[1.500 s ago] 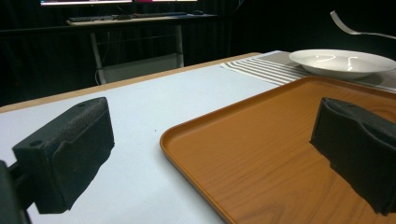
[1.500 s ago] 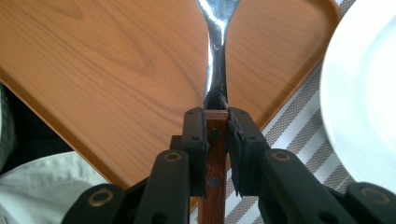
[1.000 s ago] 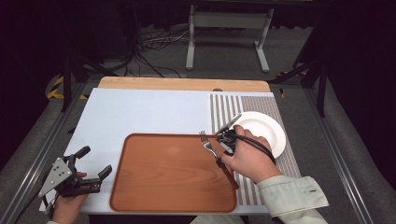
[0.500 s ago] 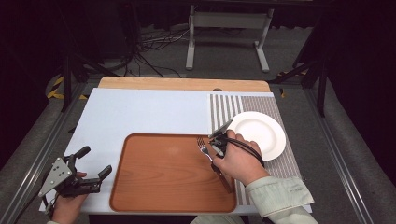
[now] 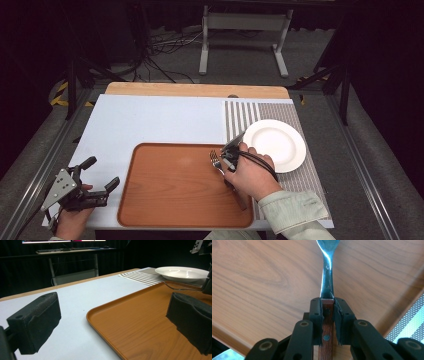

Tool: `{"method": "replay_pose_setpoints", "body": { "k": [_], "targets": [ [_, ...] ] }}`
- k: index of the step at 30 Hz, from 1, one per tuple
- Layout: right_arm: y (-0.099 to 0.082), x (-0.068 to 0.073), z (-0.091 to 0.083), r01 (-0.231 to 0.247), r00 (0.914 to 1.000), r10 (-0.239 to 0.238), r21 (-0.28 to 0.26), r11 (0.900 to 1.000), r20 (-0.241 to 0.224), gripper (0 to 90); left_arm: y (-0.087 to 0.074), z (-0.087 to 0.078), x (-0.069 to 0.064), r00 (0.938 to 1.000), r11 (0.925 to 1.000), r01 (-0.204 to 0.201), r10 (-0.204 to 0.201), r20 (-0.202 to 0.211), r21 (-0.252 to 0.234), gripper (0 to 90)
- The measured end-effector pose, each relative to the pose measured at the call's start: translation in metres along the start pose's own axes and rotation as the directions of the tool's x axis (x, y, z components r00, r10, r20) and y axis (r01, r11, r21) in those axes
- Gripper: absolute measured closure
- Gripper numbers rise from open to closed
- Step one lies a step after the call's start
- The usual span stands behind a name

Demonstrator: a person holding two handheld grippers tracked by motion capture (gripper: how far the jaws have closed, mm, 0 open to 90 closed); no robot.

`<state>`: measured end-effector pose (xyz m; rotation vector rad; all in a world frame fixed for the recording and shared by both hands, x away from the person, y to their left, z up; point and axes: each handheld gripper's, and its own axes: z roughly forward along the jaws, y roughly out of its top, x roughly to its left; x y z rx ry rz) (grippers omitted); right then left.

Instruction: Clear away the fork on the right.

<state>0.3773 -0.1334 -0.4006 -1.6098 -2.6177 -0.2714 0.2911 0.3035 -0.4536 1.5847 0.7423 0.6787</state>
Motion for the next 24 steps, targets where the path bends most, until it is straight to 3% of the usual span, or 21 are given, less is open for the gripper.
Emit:
{"method": "replay_pose_setpoints", "body": {
  "k": [24],
  "targets": [
    [0.0005,0.0028,0.0103,-0.044,0.999,0.045,0.043,0.9981,-0.001,77.8,0.0001,0.0,-0.0001,1.0,1.0,0.001,-0.001,0.001,-0.003,0.2]
  ]
}}
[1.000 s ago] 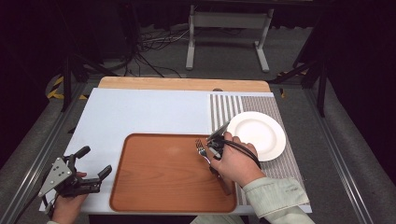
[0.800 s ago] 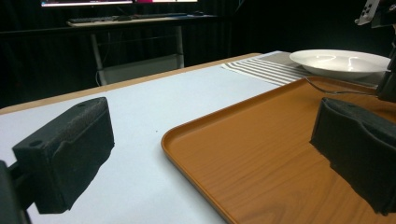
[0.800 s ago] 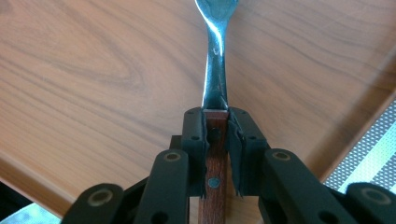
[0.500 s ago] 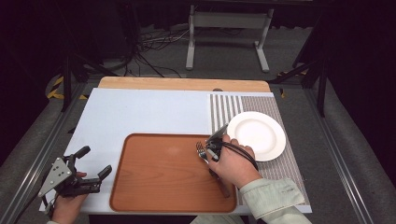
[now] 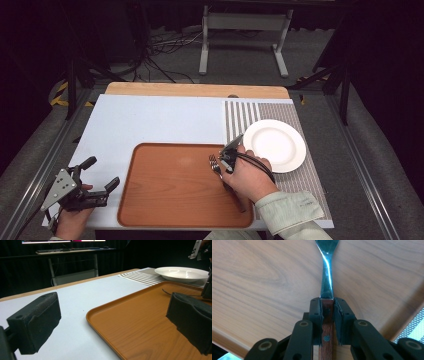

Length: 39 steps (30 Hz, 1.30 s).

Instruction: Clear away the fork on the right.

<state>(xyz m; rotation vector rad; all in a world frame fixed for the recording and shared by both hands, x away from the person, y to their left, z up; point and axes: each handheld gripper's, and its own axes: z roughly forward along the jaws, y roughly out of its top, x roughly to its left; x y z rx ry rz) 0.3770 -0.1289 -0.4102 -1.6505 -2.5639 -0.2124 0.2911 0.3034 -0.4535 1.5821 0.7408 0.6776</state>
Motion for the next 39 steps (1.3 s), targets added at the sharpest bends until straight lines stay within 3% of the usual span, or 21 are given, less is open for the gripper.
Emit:
{"method": "replay_pose_setpoints", "body": {
  "k": [4,13,16,19,21,22,25,27,28,30,31,32,33,34,36,37,39],
  "targets": [
    [0.001,-0.001,0.001,0.013,0.9997,-0.014,-0.026,0.9996,-0.02,68.6,0.0,0.0,0.0,1.0,1.0,0.001,-0.001,0.0,0.0,0.2],
    [0.001,-0.001,-0.005,0.036,0.9992,-0.037,-0.051,0.998,-0.017,62.5,0.0,0.0,0.0,1.0,1.0,0.001,-0.001,0.001,0.004,0.2],
    [0.001,-0.001,-0.008,0.055,0.9981,-0.057,-0.08,0.9953,-0.021,56.4,0.0,0.0,0.0,1.0,1.0,0.003,-0.003,-0.001,0.004,0.2],
    [-0.001,0.001,-0.01,0.127,0.9914,-0.13,-0.155,0.9797,-0.012,34.9,0.0,0.0,0.0,1.0,1.0,0.003,-0.003,-0.001,0.004,0.2],
    [-0.001,0.004,-0.013,0.21,0.9766,-0.215,-0.228,0.9509,0.002,24.8,0.0,0.0,0.0,1.0,1.0,0.003,-0.003,-0.001,0.004,0.2],
    [-0.001,0.004,-0.013,0.21,0.9766,-0.215,-0.228,0.9509,0.002,24.8,-0.001,0.0,0.0,1.0,1.0,0.004,-0.004,-0.002,0.001,0.2],
    [-0.001,0.008,-0.019,0.282,0.9548,-0.297,-0.293,0.9134,-0.007,20.8,0.0,0.0,0.0,1.0,1.0,0.004,-0.004,-0.001,0.003,0.2],
    [0.001,0.01,-0.022,0.345,0.9278,-0.373,-0.351,0.8706,-0.013,20.5,0.0,0.0,0.0,1.0,1.0,0.004,-0.004,-0.001,0.002,0.2],
    [0.002,0.01,-0.022,0.364,0.9179,-0.397,-0.369,0.8552,-0.013,21.8,0.0,0.0,0.0,1.0,1.0,0.004,-0.004,-0.001,0.001,0.2],
    [0.005,0.01,-0.023,0.429,0.8793,-0.476,-0.402,0.8086,-0.018,28.0,0.0,0.0,0.0,1.0,1.0,0.004,-0.004,-0.001,0.002,0.2],
    [0.005,0.01,-0.023,0.429,0.8793,-0.476,-0.402,0.8086,-0.018,28.0,0.0,0.0,0.0,1.0,1.0,0.003,-0.003,-0.001,0.002,0.2],
    [0.006,0.01,-0.023,0.461,0.8561,-0.516,-0.423,0.7803,-0.02,33.0,0.0,0.0,0.0,1.0,1.0,0.003,-0.003,-0.001,0.002,0.2],
    [0.007,0.009,-0.022,0.489,0.8301,-0.557,-0.455,0.7444,-0.02,42.8,0.0,0.0,0.0,1.0,1.0,0.003,-0.003,-0.001,0.001,0.2],
    [0.008,0.008,-0.02,0.512,0.8127,-0.583,-0.466,0.7213,-0.008,47.1,0.0,0.0,0.0,1.0,1.0,0.004,-0.004,-0.001,0.001,0.2],
    [0.009,0.007,-0.015,0.538,0.7966,-0.604,-0.473,0.6981,0.013,57.9,0.0,0.0,0.0,1.0,1.0,0.004,-0.004,0.0,0.0,0.2],
    [0.009,0.007,-0.013,0.561,0.782,-0.623,-0.469,0.682,0.03,64.8,0.0,0.0,0.0,1.0,1.0,0.004,-0.004,0.0,-0.001,0.2],
    [0.01,0.006,-0.008,0.587,0.767,-0.639,-0.465,0.6632,0.057,77.1,0.0,0.0,0.0,1.0,1.0,0.004,-0.004,-0.001,0.0,0.2]
  ]
}}
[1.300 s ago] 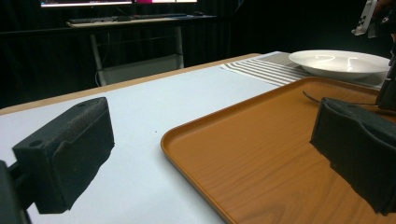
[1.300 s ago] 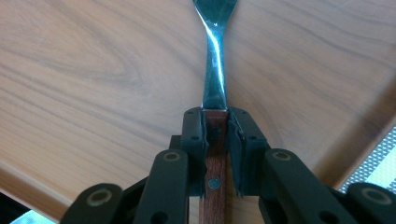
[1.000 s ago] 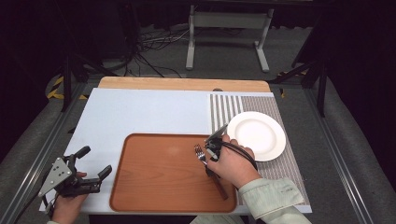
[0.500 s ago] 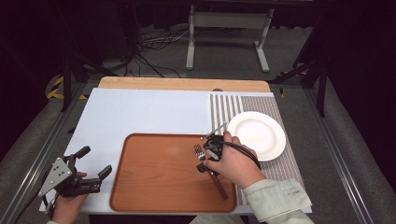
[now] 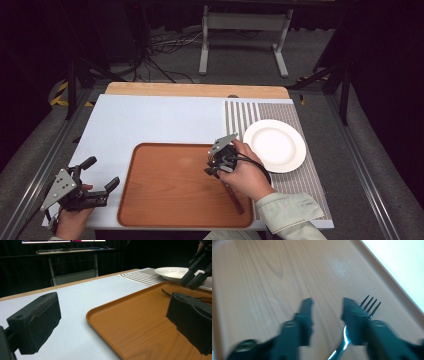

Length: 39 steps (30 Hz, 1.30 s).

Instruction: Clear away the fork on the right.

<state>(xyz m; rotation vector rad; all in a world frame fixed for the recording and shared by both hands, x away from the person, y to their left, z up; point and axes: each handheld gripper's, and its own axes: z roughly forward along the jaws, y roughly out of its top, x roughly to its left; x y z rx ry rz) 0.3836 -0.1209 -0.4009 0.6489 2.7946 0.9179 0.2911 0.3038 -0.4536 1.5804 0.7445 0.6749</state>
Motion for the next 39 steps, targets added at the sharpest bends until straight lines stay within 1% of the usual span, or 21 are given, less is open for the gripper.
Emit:
{"method": "replay_pose_setpoints", "body": {
  "k": [1,2,3,4,6,9,12,14,18,21,32,35,37,39],
  "targets": [
    [-0.001,-0.001,0.002,0.009,1.0,-0.009,-0.008,0.9999,0.001,82.6,0.0,0.0,0.0,1.0,1.0,-0.001,0.001,0.0,0.0,0.2],
    [-0.002,-0.001,0.004,-0.001,1.0,0.001,-0.008,1.0,-0.006,87.3,0.0,0.0,0.0,1.0,1.0,-0.001,0.001,0.0,0.001,0.2],
    [-0.002,-0.001,0.004,-0.001,1.0,0.001,-0.008,1.0,-0.006,87.3,0.0,0.0,0.0,1.0,1.0,-0.001,0.001,0.0,0.001,0.2],
    [-0.002,-0.003,0.007,0.007,1.0,-0.007,-0.007,1.0,0.001,90.0,0.0,0.0,0.0,1.0,1.0,-0.001,0.001,0.001,0.001,0.2],
    [-0.003,-0.004,0.009,0.004,1.0,-0.003,-0.001,1.0,0.009,90.0,0.0,0.0,0.0,1.0,1.0,-0.001,0.001,0.001,0.001,0.2],
    [-0.004,-0.006,0.016,0.013,0.9997,-0.014,0.019,0.9997,0.019,90.0,0.0,0.0,0.0,1.0,1.0,-0.002,0.002,0.002,0.0,0.2],
    [-0.005,-0.007,0.021,-0.003,0.9999,0.003,0.028,0.9996,0.014,90.0,0.0,0.0,0.0,1.0,1.0,-0.002,0.002,0.003,0.0,0.2],
    [-0.007,-0.009,0.025,-0.003,0.9997,0.003,0.03,0.9995,0.022,90.0,0.0,0.0,0.0,1.0,1.0,-0.002,0.002,0.003,0.0,0.2],
    [-0.01,-0.014,0.031,-0.026,0.9994,0.025,0.042,0.9988,0.025,90.0,0.0,0.0,0.0,1.0,1.0,-0.002,0.002,0.003,-0.002,0.2],
    [-0.01,-0.015,0.033,-0.027,0.9991,0.026,0.047,0.9985,0.034,90.0,0.0,0.0,0.0,1.0,1.0,-0.002,0.002,0.004,-0.001,0.2],
    [-0.013,-0.016,0.034,-0.042,0.9986,0.04,0.062,0.9972,0.033,90.0,0.0,0.0,0.0,1.0,1.0,-0.004,0.004,0.003,-0.001,0.2],
    [-0.013,-0.017,0.034,-0.04,0.9982,0.037,0.067,0.9969,0.048,90.0,0.001,0.0,0.0,1.0,1.0,-0.004,0.004,0.006,0.0,0.2],
    [-0.013,-0.018,0.033,-0.046,0.998,0.043,0.068,0.9966,0.047,90.0,0.001,0.0,0.0,1.0,1.0,-0.004,0.004,0.005,0.0,0.2],
    [-0.014,-0.019,0.032,-0.047,0.9975,0.044,0.069,0.9965,0.055,90.0,0.001,0.0,0.0,1.0,1.0,-0.003,0.003,0.004,0.0,0.2]
  ]
}}
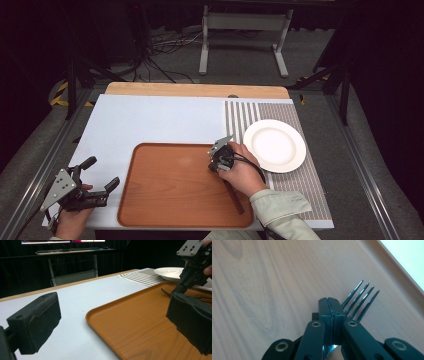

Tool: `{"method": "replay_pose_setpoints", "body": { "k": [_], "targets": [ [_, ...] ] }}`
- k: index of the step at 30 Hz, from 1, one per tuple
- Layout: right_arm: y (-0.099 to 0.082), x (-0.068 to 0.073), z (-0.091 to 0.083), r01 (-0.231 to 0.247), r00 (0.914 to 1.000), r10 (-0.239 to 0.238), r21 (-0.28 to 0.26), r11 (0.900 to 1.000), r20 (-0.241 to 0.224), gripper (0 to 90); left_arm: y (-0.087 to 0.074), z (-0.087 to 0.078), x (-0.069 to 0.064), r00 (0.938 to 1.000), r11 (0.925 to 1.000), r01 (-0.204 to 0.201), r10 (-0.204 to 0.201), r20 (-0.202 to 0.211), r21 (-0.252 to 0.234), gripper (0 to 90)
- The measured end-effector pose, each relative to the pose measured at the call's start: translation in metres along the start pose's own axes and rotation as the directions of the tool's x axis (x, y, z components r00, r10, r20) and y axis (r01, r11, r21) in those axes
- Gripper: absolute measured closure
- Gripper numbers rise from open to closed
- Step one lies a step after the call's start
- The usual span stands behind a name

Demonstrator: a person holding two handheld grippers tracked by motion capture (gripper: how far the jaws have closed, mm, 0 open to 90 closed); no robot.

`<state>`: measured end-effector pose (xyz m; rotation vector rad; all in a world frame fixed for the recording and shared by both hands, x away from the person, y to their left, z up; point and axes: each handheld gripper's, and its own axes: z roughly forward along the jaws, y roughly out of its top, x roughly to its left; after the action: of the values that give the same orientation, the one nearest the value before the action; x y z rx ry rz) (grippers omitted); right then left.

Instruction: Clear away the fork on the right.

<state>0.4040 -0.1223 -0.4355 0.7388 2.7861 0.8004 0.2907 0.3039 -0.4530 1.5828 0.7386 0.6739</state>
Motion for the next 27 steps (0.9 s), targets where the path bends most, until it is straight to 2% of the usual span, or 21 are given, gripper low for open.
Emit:
{"method": "replay_pose_setpoints", "body": {
  "k": [27],
  "targets": [
    [-0.017,-0.024,-0.014,-0.075,0.9945,0.074,0.015,0.997,0.075,90.0,-0.001,0.001,0.0,1.0,1.0,0.0,0.0,0.0,0.004,0.2]
  ]
}}
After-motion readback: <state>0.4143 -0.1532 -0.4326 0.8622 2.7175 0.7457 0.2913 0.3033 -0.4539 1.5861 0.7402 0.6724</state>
